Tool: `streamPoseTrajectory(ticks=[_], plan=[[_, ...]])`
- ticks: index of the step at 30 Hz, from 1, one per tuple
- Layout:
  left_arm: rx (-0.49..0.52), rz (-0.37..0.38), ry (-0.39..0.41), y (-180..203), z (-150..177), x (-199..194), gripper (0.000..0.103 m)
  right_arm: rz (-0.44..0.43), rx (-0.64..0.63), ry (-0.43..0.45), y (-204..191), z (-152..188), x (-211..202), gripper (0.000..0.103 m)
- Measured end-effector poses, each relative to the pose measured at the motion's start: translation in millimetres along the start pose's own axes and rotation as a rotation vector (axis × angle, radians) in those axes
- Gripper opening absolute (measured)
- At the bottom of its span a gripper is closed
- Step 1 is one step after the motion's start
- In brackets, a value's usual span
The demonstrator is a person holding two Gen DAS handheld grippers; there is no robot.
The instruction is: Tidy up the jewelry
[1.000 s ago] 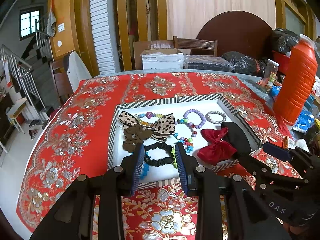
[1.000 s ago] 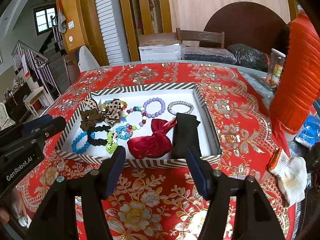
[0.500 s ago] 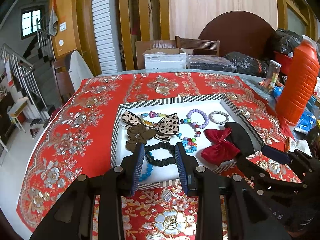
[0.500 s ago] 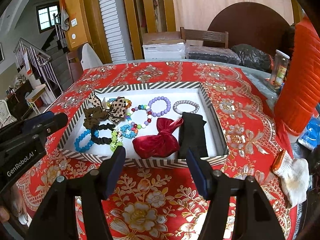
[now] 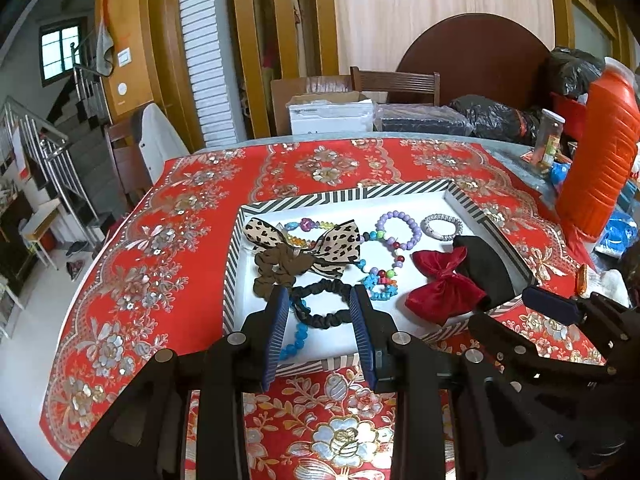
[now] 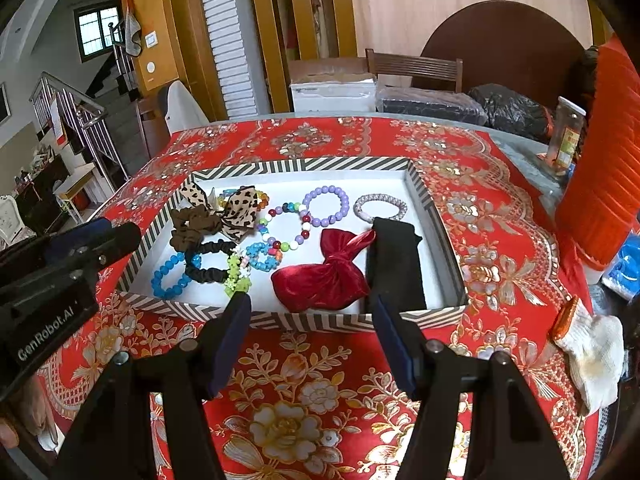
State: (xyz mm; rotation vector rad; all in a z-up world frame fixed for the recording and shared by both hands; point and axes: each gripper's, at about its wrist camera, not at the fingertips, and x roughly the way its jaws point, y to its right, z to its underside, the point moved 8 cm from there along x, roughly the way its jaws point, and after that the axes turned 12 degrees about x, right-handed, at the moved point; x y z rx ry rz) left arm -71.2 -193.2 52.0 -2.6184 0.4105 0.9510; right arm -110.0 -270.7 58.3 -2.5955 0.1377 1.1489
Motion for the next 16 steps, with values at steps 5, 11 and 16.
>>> streamPoseTrajectory(ticks=[5,11,16], plan=[[-0.007,0.003,-0.003,-1.0,1.2,1.2,0.031,0.003,0.000,-0.009,1.6,2.4,1.5,0.066],[-0.004,0.007,0.002,0.3,1.8,2.1,0.031,0.000,0.003,-0.009,2.1,2.5,1.4,0.066],[0.000,0.014,0.002,2.2,3.0,6.8,0.031,-0.011,0.019,-0.016,7.9,2.1,1.9,0.066]])
